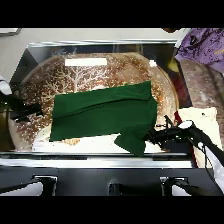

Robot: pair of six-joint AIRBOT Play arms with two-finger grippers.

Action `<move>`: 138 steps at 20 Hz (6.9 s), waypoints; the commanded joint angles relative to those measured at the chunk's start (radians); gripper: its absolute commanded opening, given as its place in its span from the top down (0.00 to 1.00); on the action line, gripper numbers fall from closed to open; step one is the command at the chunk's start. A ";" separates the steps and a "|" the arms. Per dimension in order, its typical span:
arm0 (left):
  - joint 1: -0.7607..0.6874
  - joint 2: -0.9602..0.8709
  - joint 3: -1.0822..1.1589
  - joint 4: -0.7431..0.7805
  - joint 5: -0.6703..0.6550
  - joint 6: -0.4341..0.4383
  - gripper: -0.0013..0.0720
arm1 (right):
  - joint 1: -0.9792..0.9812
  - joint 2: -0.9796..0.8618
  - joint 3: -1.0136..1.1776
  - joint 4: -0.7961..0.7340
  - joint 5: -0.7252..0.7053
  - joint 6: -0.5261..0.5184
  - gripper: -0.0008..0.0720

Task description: Fold the clothes and pants, and hang the long-sleeved shirts on hangers.

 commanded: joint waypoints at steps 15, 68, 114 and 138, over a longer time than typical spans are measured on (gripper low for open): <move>0.327 0.140 -0.572 -0.517 0.239 0.213 0.03 | 0.000 0.119 0.002 0.010 0.002 0.026 0.95; -0.023 -0.232 -0.088 -0.433 0.637 0.114 0.95 | 0.001 -0.246 0.556 -0.237 -0.184 0.022 0.94; -0.186 -0.198 0.197 -0.359 0.416 0.071 0.95 | -0.143 -0.281 0.906 -0.222 0.365 0.069 0.95; -0.974 -0.906 0.830 -1.056 0.732 -0.103 0.95 | -0.138 -0.151 1.342 -0.228 0.695 0.316 0.95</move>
